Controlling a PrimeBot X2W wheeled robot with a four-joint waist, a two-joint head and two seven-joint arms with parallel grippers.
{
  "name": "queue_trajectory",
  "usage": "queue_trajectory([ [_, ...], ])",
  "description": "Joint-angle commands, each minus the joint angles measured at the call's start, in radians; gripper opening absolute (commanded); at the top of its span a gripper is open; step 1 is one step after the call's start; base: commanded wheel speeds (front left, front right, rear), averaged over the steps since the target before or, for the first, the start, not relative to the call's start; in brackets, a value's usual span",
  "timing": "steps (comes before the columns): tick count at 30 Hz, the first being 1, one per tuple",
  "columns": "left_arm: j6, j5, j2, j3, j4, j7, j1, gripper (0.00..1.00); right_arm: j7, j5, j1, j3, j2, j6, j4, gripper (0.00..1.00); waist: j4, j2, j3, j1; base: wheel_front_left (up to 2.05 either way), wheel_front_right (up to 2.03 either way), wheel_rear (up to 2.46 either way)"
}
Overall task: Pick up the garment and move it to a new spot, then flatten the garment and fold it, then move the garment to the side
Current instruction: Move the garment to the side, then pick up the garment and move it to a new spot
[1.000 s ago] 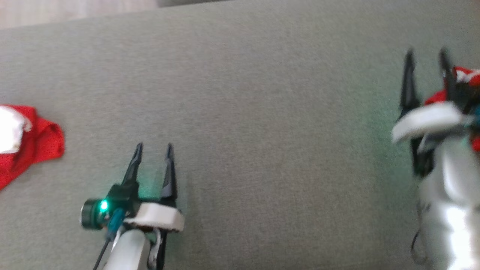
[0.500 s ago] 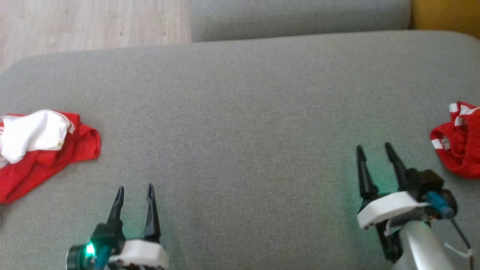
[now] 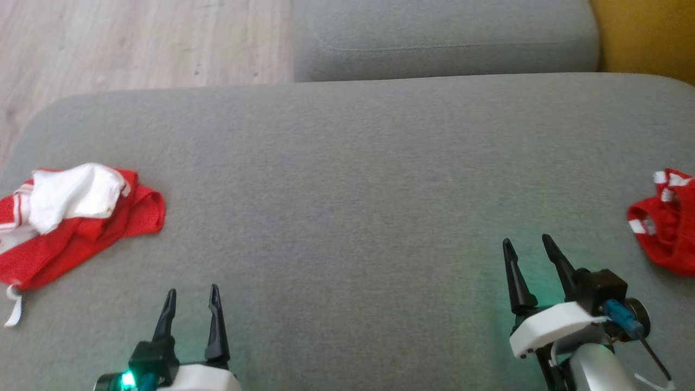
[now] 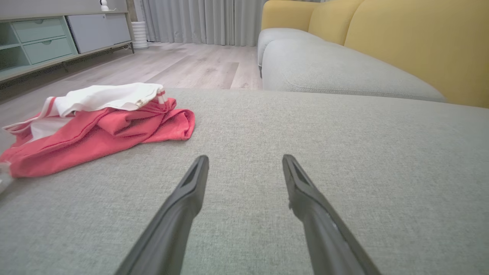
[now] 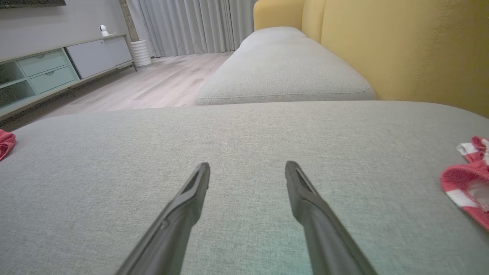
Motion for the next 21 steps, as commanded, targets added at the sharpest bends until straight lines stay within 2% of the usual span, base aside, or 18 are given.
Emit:
queue_trajectory([
  [1,0.007,0.001,0.006,0.025,-0.035,-0.005,-0.024,1.00,-0.011,0.005,-0.026,0.028,-0.002,-0.001,-0.026,1.00,0.015,0.0000,0.008,0.0001,0.00,0.00,0.00],
  [6,0.008,-0.013,0.006,0.012,-0.040,-0.005,-0.054,1.00,-0.011,0.015,-0.025,0.040,-0.002,-0.001,-0.035,1.00,0.110,0.0000,0.038,0.0001,0.00,0.00,0.00],
  [12,0.017,-0.030,0.006,0.003,-0.029,-0.005,-0.057,1.00,-0.011,0.022,-0.029,0.067,-0.002,-0.001,-0.038,1.00,0.275,0.0000,0.062,0.0001,0.00,0.00,0.00],
  [17,0.020,-0.039,0.006,0.038,-0.019,-0.005,-0.032,1.00,-0.011,0.023,-0.039,0.092,-0.002,-0.001,-0.032,1.00,0.412,0.0000,0.064,0.0001,0.00,0.00,0.00],
  [21,0.017,-0.040,0.006,0.063,-0.023,-0.005,-0.024,1.00,-0.011,0.028,-0.042,0.114,-0.002,-0.001,-0.027,1.00,0.462,0.0000,0.062,0.0001,0.00,0.00,0.00],
])
